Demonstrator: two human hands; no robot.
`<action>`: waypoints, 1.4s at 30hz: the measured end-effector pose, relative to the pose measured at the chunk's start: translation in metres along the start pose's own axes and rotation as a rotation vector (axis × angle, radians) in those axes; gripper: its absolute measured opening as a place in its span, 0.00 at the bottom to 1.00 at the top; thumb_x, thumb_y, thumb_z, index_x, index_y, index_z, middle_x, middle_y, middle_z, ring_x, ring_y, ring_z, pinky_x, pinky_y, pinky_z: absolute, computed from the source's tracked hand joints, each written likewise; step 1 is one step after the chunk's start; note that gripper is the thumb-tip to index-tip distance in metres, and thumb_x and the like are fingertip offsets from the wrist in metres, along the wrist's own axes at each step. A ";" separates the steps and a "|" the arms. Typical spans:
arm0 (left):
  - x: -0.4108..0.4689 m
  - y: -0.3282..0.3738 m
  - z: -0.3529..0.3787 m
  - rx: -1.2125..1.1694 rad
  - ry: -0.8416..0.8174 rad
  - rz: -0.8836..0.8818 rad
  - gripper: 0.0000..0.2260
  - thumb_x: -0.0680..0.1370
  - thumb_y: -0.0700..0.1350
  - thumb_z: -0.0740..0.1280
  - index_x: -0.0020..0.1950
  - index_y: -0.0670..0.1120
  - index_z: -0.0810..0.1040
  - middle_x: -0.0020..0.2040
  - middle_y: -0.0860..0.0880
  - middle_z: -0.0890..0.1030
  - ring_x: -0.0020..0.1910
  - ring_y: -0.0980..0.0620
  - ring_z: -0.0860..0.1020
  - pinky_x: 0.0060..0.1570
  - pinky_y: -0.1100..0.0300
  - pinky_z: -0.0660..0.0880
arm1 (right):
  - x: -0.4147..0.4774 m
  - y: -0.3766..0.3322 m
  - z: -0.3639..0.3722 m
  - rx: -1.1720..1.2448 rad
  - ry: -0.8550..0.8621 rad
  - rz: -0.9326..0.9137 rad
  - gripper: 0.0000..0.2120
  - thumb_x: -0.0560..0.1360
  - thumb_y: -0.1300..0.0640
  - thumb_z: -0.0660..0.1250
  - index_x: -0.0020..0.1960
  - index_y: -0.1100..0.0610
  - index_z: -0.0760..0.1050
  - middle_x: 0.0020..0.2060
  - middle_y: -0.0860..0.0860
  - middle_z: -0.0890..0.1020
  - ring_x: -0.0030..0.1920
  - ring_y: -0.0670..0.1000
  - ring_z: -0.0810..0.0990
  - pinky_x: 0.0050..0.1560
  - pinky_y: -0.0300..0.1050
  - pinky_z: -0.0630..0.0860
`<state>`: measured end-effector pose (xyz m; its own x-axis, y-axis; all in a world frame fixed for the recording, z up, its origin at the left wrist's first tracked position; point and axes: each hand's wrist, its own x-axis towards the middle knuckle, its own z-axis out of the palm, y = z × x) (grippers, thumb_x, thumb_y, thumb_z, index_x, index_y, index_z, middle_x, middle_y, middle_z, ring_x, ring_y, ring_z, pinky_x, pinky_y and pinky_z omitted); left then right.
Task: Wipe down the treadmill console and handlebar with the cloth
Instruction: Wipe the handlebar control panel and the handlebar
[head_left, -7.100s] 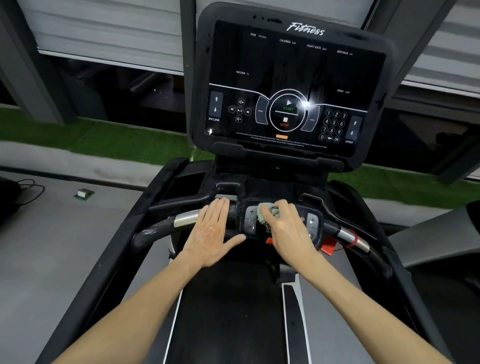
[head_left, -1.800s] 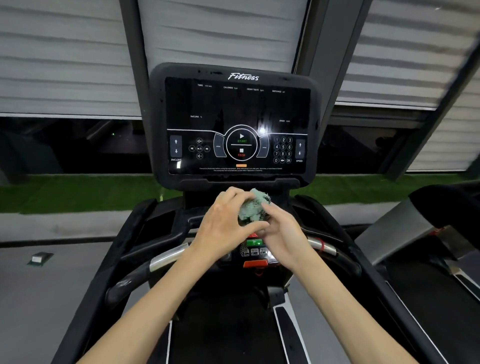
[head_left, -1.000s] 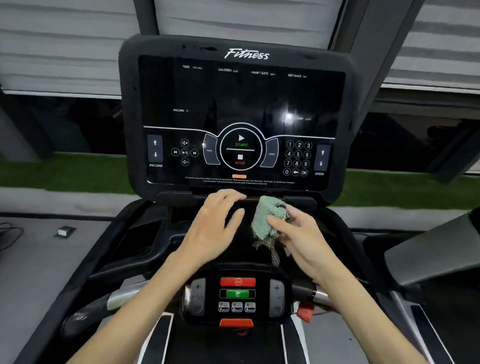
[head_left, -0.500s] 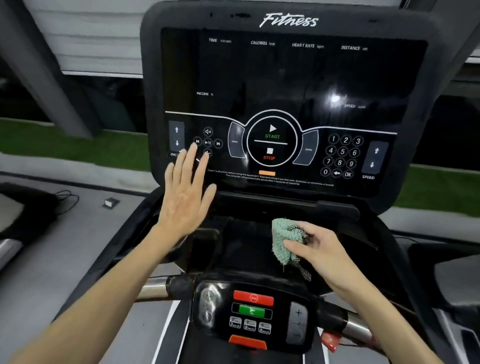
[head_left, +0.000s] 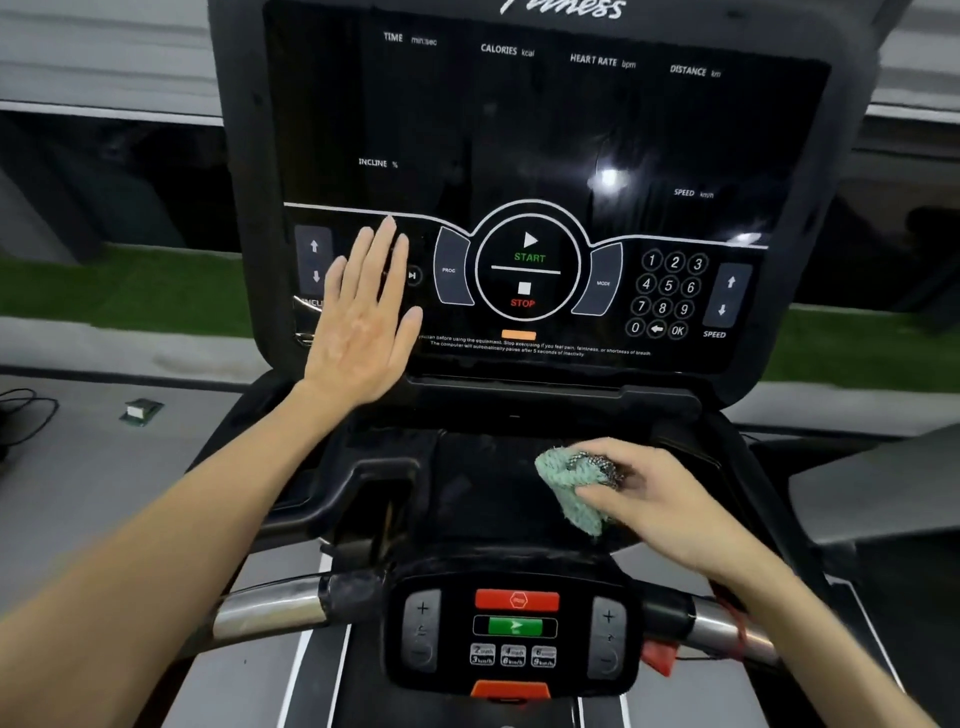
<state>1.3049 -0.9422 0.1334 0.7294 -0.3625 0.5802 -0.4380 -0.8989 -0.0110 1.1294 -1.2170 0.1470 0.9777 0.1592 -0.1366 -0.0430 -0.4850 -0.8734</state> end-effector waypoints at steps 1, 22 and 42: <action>0.000 0.001 0.001 -0.002 0.008 0.004 0.29 0.82 0.49 0.55 0.79 0.38 0.52 0.80 0.39 0.52 0.79 0.42 0.51 0.76 0.47 0.50 | -0.005 -0.002 -0.005 -0.058 -0.033 -0.011 0.17 0.75 0.66 0.68 0.58 0.47 0.79 0.51 0.41 0.83 0.53 0.42 0.81 0.54 0.38 0.77; 0.000 0.001 0.002 -0.004 0.053 -0.006 0.29 0.82 0.48 0.57 0.79 0.38 0.52 0.80 0.40 0.52 0.79 0.42 0.50 0.76 0.50 0.45 | 0.024 -0.025 0.030 -0.302 -0.591 -0.190 0.19 0.80 0.65 0.60 0.69 0.54 0.72 0.67 0.42 0.73 0.68 0.33 0.66 0.68 0.29 0.62; -0.001 0.002 0.001 0.014 0.061 -0.007 0.30 0.82 0.48 0.57 0.80 0.39 0.51 0.80 0.40 0.51 0.79 0.42 0.49 0.76 0.53 0.41 | 0.033 -0.029 0.069 -0.426 -0.543 -0.348 0.18 0.81 0.64 0.59 0.70 0.53 0.72 0.67 0.45 0.75 0.67 0.43 0.72 0.69 0.43 0.68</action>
<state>1.3039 -0.9441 0.1326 0.6990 -0.3406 0.6289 -0.4253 -0.9049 -0.0174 1.1486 -1.1386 0.1359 0.6778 0.7093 -0.1938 0.4386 -0.6016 -0.6677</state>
